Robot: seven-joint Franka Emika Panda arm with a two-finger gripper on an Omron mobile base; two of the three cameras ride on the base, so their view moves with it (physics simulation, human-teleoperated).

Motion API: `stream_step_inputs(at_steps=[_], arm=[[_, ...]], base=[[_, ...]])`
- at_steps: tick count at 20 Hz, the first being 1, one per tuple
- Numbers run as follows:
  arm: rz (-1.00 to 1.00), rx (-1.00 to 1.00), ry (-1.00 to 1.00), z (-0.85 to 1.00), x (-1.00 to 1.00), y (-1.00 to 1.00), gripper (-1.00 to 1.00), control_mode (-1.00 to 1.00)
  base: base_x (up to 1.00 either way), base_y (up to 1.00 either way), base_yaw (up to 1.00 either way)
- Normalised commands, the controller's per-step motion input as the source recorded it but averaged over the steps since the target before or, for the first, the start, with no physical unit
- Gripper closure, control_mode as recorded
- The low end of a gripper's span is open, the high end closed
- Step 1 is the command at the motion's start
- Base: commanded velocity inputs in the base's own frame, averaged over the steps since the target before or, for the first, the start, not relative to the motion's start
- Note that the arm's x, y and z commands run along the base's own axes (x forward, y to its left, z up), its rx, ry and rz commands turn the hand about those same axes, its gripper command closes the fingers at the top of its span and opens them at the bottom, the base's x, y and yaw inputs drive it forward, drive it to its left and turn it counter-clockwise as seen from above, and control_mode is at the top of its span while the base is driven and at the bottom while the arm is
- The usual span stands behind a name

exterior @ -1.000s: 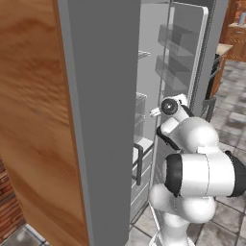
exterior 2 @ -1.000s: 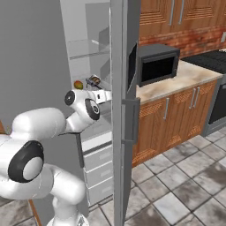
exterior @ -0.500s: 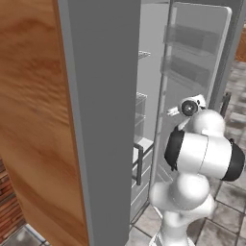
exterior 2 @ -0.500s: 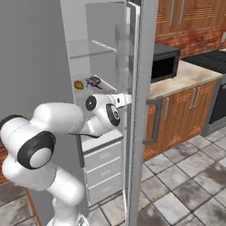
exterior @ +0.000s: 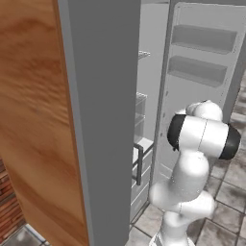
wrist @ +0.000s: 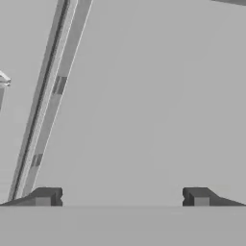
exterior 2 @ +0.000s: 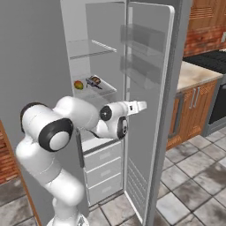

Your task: Open the fridge, remove the mango, potato, and fish, and place them on any counter.

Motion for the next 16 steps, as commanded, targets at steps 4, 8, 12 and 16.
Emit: stream_step_inputs(at_steps=[4,8,12,16], arm=[[0.05,0.04,0.0,0.17,-1.0,1.0,-1.0,-1.0],[0.03,0.11,-0.12,0.92,-0.83,0.97,-1.0,-1.0],[0.0,0.1,-0.19,1.0,-0.54,0.75,-1.0,-1.0],[0.0,0.09,-0.07,1.0,-0.42,0.62,-1.0,-1.0]], base=[[0.0,0.0,0.0],[0.0,0.0,0.0],[0.0,0.0,0.0],[0.0,0.0,0.0]])
